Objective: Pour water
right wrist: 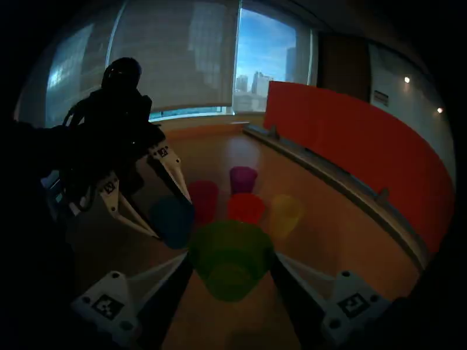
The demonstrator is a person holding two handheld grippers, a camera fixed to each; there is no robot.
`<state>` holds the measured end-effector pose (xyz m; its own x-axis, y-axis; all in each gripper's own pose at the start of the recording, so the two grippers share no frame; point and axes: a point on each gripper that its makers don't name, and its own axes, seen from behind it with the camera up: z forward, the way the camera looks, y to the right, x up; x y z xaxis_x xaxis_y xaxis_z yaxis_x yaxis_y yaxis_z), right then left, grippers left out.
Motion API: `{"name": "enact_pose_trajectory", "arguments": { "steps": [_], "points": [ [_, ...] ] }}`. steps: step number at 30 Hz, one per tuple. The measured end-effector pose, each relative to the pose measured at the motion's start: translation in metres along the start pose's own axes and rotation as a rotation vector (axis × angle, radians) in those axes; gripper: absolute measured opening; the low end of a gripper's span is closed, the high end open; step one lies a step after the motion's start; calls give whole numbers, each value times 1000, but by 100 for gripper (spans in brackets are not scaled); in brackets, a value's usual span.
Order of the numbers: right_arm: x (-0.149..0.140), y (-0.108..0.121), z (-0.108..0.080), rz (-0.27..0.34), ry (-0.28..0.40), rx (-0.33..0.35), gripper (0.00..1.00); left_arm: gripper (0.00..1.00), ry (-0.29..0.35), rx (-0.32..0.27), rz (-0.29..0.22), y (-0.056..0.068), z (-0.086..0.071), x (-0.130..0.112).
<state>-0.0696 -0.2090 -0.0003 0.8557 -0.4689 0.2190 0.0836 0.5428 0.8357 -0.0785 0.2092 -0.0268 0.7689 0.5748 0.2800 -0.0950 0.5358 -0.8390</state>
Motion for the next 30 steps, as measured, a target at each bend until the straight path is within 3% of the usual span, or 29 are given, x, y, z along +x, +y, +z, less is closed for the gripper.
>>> {"name": "enact_pose_trajectory", "arguments": {
  "steps": [13, 30],
  "points": [
    [-29, -3, 17, -11, -89, 22, 92, 91, -56, -21, 12, -1, 16, -12],
    [-43, -3, 27, -15, -118, 17, 92, 92, -73, -35, 15, 1, 26, -22]
  ]
}}
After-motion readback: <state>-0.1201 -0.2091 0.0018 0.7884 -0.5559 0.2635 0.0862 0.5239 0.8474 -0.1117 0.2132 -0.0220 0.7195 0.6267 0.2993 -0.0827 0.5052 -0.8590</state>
